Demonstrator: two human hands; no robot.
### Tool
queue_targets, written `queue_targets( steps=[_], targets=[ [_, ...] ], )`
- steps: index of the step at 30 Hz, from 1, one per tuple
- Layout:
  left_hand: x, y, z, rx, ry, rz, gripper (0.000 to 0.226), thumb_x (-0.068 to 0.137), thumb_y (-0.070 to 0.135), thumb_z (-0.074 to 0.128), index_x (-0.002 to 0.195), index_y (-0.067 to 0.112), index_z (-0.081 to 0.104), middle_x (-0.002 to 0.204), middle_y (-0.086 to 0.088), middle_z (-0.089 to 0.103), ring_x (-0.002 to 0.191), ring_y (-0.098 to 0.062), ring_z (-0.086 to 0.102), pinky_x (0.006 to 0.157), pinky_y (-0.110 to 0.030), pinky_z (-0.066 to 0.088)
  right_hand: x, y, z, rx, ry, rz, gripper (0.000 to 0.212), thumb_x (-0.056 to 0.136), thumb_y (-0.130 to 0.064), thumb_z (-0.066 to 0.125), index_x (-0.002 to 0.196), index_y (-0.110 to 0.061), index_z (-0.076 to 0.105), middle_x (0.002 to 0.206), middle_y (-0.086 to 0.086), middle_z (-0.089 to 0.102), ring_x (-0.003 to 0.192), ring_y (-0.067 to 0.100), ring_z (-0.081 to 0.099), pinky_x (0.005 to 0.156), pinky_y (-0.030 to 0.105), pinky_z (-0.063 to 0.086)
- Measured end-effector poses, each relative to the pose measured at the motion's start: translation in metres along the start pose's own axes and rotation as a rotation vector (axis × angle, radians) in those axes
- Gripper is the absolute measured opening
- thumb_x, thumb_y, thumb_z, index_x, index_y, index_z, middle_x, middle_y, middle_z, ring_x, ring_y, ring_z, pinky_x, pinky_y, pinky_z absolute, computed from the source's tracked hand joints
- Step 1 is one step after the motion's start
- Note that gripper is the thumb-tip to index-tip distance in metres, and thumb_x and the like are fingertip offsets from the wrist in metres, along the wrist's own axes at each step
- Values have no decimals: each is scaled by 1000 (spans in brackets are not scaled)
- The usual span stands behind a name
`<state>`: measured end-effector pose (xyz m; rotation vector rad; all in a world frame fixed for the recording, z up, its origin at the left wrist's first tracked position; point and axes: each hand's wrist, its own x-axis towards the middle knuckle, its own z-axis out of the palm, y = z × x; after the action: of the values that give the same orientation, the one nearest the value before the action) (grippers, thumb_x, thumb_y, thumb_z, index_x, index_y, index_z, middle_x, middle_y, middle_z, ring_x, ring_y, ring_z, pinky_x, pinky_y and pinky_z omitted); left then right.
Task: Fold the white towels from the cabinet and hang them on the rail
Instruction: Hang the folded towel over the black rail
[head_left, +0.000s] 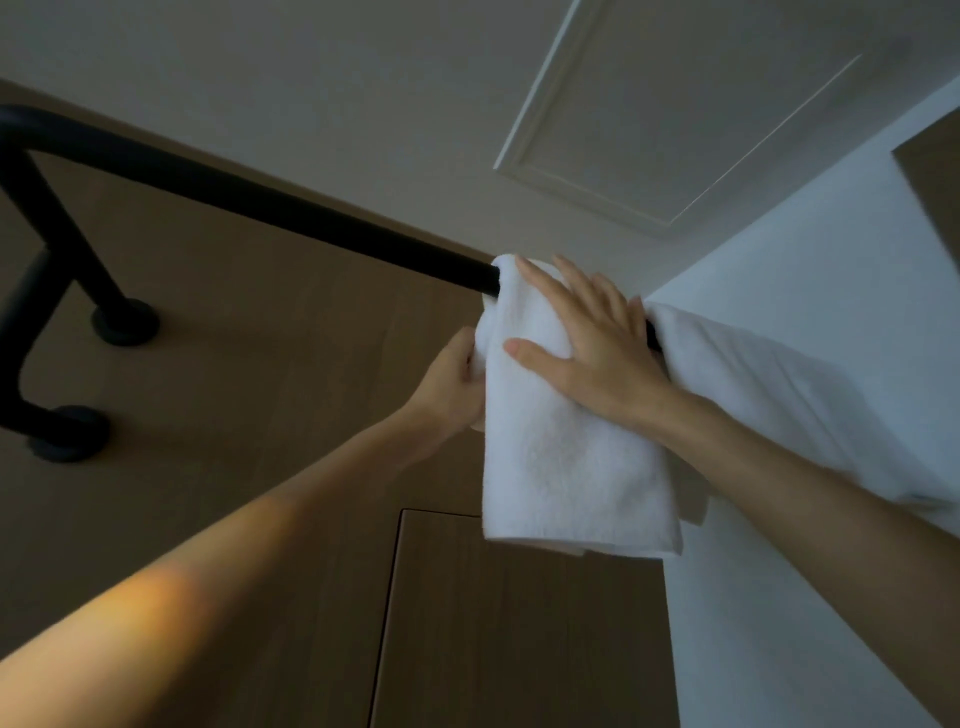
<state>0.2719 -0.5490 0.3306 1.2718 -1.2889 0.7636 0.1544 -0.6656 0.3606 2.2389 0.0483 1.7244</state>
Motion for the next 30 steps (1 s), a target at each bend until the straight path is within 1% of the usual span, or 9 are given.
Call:
queue_targets(
  steps=[5, 9, 13, 16, 19, 21, 23, 27, 30],
  targets=[
    [-21, 6, -8, -43, -60, -37, 18, 94, 9, 53, 111, 6, 50, 95, -3, 58, 85, -18, 57, 76, -35, 52, -1, 5, -3, -24, 6, 26, 72, 83, -63, 35, 146, -55, 1, 162, -11, 3, 148, 26, 4, 115, 57, 1],
    [-29, 7, -7, -65, -58, -47, 17, 93, 6, 52, 109, 2, 49, 85, -2, 54, 78, -17, 52, 74, -37, 51, 3, 2, -1, 4, 37, 31, 66, 87, -59, 34, 147, -53, 6, 161, -7, 10, 148, 27, 9, 116, 60, 1],
    [-40, -1, -2, -35, -38, -17, 15, 92, 9, 56, 102, 1, 49, 78, 1, 47, 67, -10, 43, 59, -17, 40, 10, -2, -3, 30, 83, 20, 66, 84, -58, 26, 148, -50, 15, 159, -6, 22, 146, 25, 19, 116, 59, 9],
    [-44, 0, -5, -7, -79, -37, 11, 94, 13, 55, 102, 8, 51, 84, 2, 51, 73, -10, 47, 57, -15, 38, 6, -1, 3, -23, 120, -10, 65, 85, -55, 22, 149, -47, 14, 157, -5, 25, 143, 25, 22, 114, 58, 15],
    [-45, 9, -9, -210, -150, -175, 2, 98, 20, 51, 99, 19, 52, 89, 1, 58, 65, -2, 55, 51, -12, 44, 4, 0, 9, -91, 173, -40, 62, 90, -52, 24, 150, -44, 15, 153, -4, 31, 139, 26, 29, 112, 57, 23],
    [-45, 17, -11, -489, -234, -279, 24, 100, 36, 45, 112, 18, 56, 107, -3, 65, 85, -8, 65, 71, -25, 54, 6, 2, 10, -117, 193, -48, 60, 91, -52, 25, 150, -42, 17, 150, -3, 35, 137, 25, 33, 110, 56, 26],
    [-47, 21, -8, -593, -313, -227, 50, 97, 53, 36, 126, 18, 56, 120, -6, 66, 109, -21, 65, 91, -40, 52, 6, 4, 11, -133, 205, -56, 60, 92, -52, 24, 150, -42, 16, 149, -3, 37, 136, 25, 35, 109, 54, 28],
    [-53, 19, 4, -455, -307, -79, 27, 94, 28, 57, 117, 14, 60, 108, -4, 72, 102, -19, 68, 85, -34, 55, 4, 8, 11, -166, 203, -67, 60, 92, -52, 22, 151, -41, 18, 148, -3, 38, 135, 24, 36, 109, 53, 29],
    [-50, 11, 11, -427, -288, -139, 42, 83, 24, 71, 120, 15, 54, 111, -4, 70, 100, -18, 68, 84, -34, 56, -3, 17, 12, -169, 214, -28, 60, 92, -52, 23, 151, -41, 17, 151, -3, 35, 138, 25, 33, 112, 53, 27]
  ],
)
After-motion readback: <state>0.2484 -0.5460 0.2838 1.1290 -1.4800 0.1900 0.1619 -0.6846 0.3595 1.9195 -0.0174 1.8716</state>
